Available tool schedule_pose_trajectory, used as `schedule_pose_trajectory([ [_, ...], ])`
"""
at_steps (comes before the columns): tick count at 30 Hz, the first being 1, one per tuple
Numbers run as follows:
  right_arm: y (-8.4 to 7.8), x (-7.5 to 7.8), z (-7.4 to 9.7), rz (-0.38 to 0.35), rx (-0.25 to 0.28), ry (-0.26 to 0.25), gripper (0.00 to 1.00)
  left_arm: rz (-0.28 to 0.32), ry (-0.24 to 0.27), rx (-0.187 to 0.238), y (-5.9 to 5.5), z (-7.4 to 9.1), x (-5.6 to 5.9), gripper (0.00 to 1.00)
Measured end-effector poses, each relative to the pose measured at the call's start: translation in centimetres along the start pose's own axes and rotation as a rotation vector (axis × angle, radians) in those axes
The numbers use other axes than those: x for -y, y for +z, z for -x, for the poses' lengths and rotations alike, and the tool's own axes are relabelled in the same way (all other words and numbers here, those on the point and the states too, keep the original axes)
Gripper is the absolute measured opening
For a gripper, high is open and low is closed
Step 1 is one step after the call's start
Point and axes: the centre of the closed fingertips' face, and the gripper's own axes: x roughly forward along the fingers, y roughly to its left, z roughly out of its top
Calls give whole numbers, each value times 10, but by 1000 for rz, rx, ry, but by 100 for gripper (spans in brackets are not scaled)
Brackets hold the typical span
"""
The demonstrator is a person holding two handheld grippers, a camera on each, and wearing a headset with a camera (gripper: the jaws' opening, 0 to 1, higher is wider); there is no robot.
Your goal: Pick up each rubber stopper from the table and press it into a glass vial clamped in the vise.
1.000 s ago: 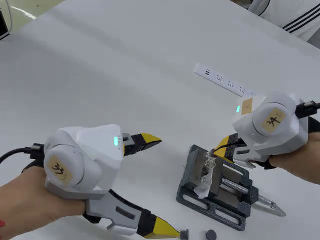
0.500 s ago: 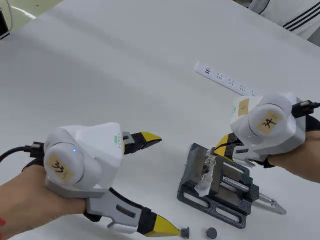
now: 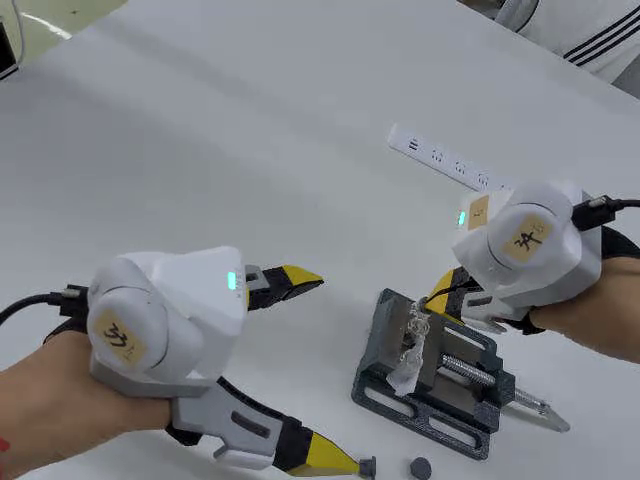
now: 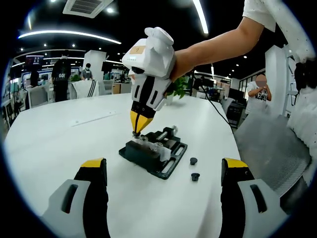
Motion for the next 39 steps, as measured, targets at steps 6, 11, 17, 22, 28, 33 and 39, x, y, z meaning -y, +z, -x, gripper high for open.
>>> schedule_pose_trajectory([
  [6,0,0,1,6,0,-12,0,-2,-2,1,2,0,1,95],
  [11,-1,2,0,3,-1,-10,0,-7,-5,2,5,-1,3,95],
  [17,-1,1,1,-5,0,-5,0,-15,-4,-3,7,1,4,95],
  [22,-1,2,2,-1,17,0,0,-21,0,-18,5,5,5,95],
  [28,-1,2,3,-3,28,-15,0,-22,10,-20,6,9,4,95],
  [33,-2,3,4,-9,45,-18,0,-22,13,-21,6,10,5,95],
  [39,-2,4,3,-24,67,-11,0,-26,15,-25,7,10,7,95],
])
